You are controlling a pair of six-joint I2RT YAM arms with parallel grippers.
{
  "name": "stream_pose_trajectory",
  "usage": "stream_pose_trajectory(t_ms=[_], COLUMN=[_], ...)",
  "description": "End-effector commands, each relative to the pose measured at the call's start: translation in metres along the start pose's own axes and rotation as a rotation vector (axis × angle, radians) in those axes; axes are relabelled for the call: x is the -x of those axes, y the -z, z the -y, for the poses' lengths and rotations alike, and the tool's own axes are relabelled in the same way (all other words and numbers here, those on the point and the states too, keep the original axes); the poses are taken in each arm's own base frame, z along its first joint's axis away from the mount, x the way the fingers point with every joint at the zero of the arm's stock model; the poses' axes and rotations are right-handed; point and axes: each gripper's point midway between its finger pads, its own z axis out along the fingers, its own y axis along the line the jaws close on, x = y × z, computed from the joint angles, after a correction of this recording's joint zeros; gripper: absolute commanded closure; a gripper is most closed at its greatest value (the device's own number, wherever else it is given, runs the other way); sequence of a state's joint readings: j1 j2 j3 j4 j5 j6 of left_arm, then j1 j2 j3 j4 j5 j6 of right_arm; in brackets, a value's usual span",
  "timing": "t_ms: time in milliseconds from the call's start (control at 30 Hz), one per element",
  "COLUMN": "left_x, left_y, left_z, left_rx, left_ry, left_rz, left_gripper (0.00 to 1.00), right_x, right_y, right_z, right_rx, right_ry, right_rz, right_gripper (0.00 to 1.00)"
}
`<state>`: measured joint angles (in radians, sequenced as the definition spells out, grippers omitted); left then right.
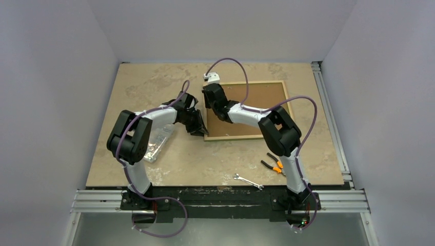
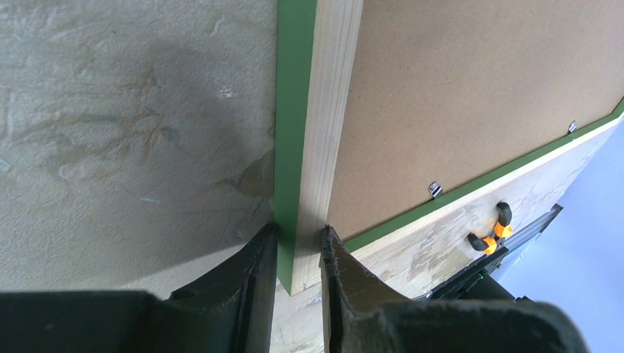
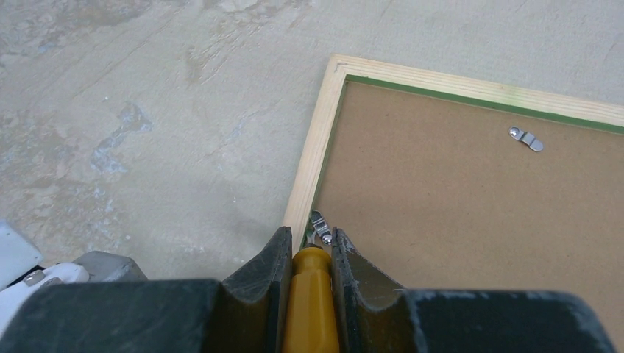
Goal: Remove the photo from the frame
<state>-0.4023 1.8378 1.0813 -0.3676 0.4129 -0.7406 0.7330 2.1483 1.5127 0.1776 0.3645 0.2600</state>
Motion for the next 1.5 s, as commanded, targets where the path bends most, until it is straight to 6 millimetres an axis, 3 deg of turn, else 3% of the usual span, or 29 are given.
stream_pose_trajectory(t_ms=[0,300,400,467,567,767,933,1000,1133,1233,1267,1333,1467], left_x=[-0.011,-0.012,-0.011,-0.011,-0.010,-0.002,-0.001,-0.002,0.002,-0.001,-0.004,-0.009,-0.027], left_y=[-0.007,-0.008,-0.008,-0.009,-0.009,0.000,0.002,0.005,0.020,0.028,0.030,0.034,0.036], left_z=[-0.008,-0.010,-0.011,-0.011,-0.009,-0.003,-0.001,0.001,0.010,0.013,0.013,0.012,0.016], left_rx=[0.028,0.035,0.038,0.036,0.033,0.029,0.025,0.018,-0.002,-0.012,-0.016,-0.029,-0.045], left_ry=[0.012,0.018,0.017,0.018,0.015,-0.008,-0.011,-0.016,-0.045,-0.041,-0.033,-0.011,0.051], left_rz=[-0.026,-0.029,-0.027,-0.031,-0.027,0.003,0.005,0.010,0.049,0.059,0.065,0.085,0.091], left_gripper=[1.00,1.00,1.00,1.00,1.00,1.00,1.00,0.93,0.64,0.50,0.47,0.37,0.34], right_x=[-0.001,0.012,0.020,0.027,0.043,0.091,0.067,0.059,0.051,0.026,0.007,-0.005,-0.022], right_y=[-0.008,-0.013,-0.009,-0.003,0.010,0.052,0.056,0.066,0.099,0.127,0.137,0.161,0.197], right_z=[0.022,0.039,0.035,0.034,0.017,0.023,0.019,0.020,0.027,0.048,0.057,0.070,0.094], right_rx=[-0.118,-0.232,-0.215,-0.205,-0.094,-0.016,0.134,0.144,0.160,0.115,0.096,0.072,0.023], right_ry=[0.041,0.110,0.108,0.104,0.064,0.016,-0.068,-0.096,-0.116,-0.088,-0.076,-0.077,-0.114], right_rz=[0.004,0.028,0.033,0.037,0.063,0.088,-0.019,-0.037,-0.047,-0.092,-0.125,-0.128,-0.101], right_gripper=[1.00,1.00,1.00,1.00,1.00,1.00,1.00,1.00,1.00,1.00,1.00,1.00,1.00])
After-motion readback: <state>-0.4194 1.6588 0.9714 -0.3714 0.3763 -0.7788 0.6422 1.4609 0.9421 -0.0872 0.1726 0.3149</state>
